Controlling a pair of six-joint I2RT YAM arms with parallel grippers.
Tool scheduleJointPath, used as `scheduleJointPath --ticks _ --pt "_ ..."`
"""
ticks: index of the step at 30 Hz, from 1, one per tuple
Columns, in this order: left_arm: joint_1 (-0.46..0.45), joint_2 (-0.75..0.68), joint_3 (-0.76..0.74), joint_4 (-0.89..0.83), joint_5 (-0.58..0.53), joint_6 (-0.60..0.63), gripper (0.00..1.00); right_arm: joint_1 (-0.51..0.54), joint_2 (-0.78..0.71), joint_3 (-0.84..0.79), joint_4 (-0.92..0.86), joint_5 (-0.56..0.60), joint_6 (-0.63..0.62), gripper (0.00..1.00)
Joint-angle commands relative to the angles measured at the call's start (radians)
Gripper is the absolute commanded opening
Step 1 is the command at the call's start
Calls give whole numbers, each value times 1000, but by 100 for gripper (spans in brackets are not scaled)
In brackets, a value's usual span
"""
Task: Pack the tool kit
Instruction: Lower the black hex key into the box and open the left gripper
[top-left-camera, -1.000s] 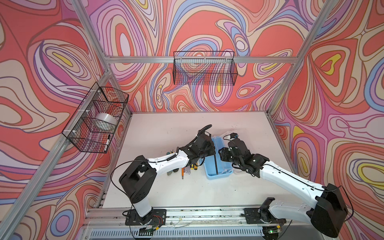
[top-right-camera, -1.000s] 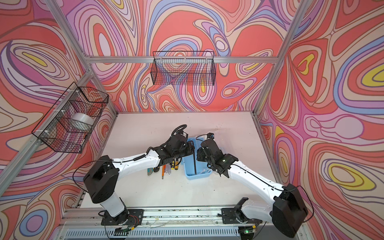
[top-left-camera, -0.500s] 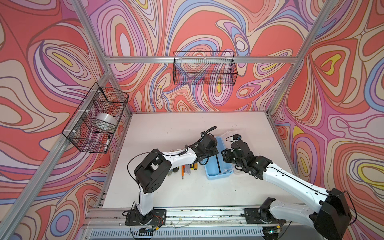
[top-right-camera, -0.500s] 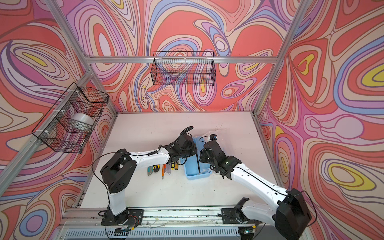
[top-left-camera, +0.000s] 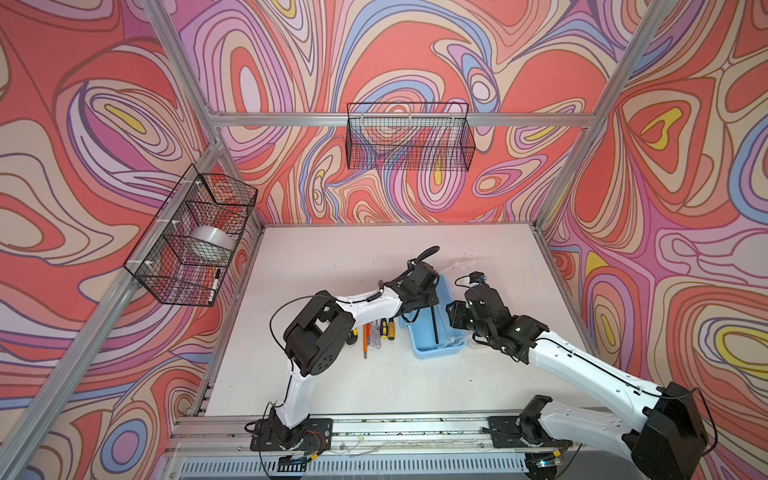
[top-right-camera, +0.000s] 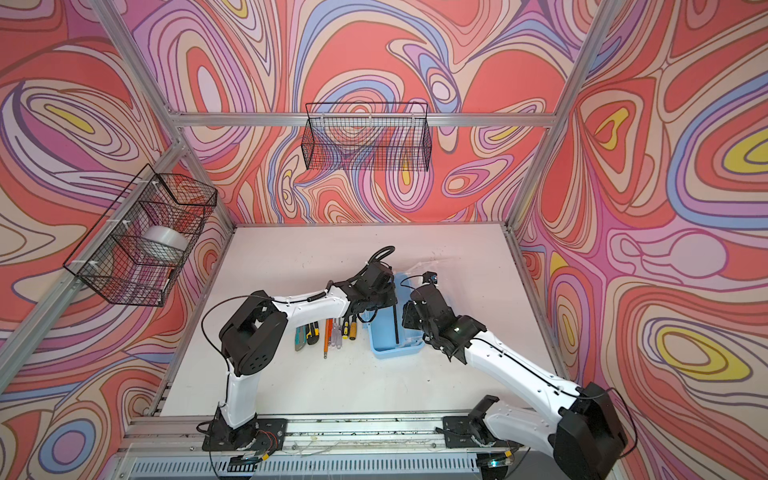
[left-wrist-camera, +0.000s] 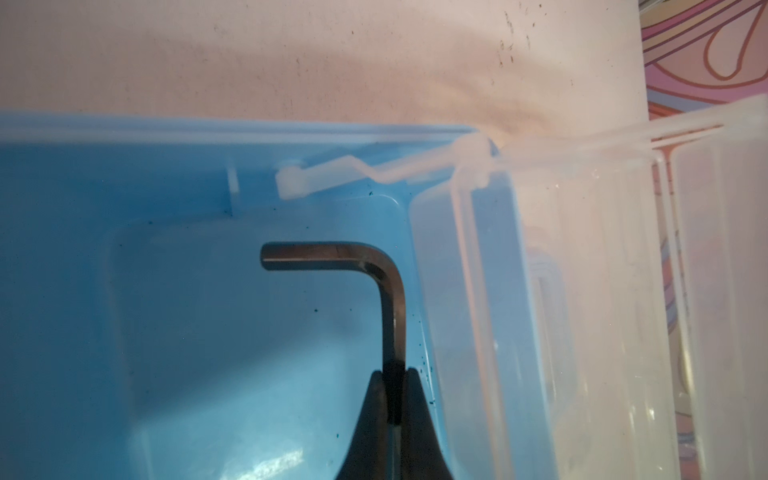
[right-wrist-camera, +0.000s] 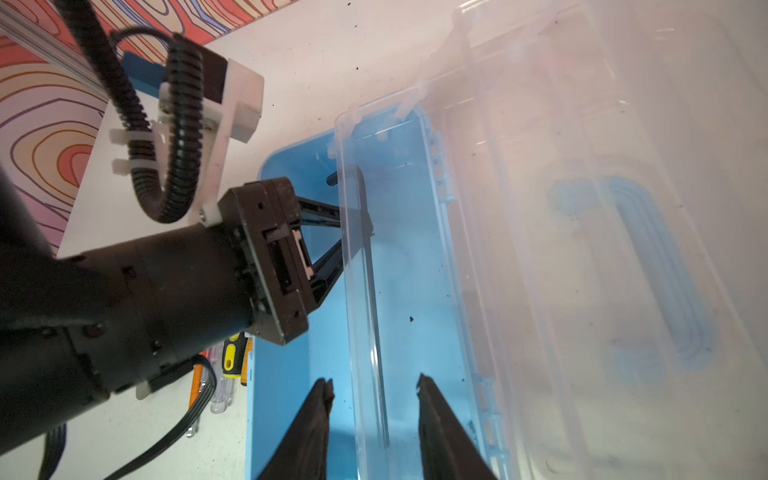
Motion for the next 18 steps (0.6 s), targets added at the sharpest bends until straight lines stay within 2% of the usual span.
scheduleJointPath --ticks 1,3,6,13,18 --pt "12 14 39 -45 27 28 12 -4 -10 -9 -8 17 -2 37" --pt "12 14 37 -43 35 26 20 -5 -8 -8 -6 17 -1 37" --pt "13 11 32 -34 40 23 24 -5 -3 -1 -5 10 -3 37" --pt "29 -18 20 -22 50 25 26 -3 1 25 -24 2 -13 37" --pt "46 -121 -36 -35 29 89 26 -5 -14 47 -38 -38 -35 37"
